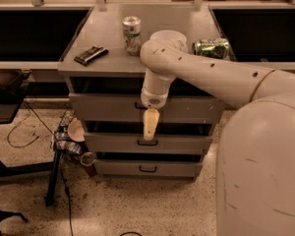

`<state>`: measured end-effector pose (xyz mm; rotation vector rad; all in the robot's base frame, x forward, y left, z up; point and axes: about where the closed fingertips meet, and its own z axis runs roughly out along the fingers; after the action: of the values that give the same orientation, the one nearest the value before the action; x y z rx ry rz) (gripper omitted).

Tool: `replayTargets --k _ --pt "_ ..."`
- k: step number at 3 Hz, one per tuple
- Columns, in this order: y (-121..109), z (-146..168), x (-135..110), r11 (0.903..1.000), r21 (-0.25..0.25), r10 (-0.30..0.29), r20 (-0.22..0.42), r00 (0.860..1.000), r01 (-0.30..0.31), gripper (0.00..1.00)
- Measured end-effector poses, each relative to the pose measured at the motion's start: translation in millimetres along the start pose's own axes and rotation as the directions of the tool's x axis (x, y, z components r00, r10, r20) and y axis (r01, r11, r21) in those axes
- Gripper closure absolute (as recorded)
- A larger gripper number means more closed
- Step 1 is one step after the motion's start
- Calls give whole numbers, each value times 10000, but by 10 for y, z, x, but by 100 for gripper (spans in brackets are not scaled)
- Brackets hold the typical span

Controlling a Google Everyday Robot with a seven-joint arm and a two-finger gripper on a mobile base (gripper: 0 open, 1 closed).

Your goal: Open top drawer

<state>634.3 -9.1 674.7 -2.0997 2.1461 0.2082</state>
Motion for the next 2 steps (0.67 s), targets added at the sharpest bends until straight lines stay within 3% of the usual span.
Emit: replayTargets --k 2 --pt "69 21 12 9990 -406 -161 -66 9998 159 0"
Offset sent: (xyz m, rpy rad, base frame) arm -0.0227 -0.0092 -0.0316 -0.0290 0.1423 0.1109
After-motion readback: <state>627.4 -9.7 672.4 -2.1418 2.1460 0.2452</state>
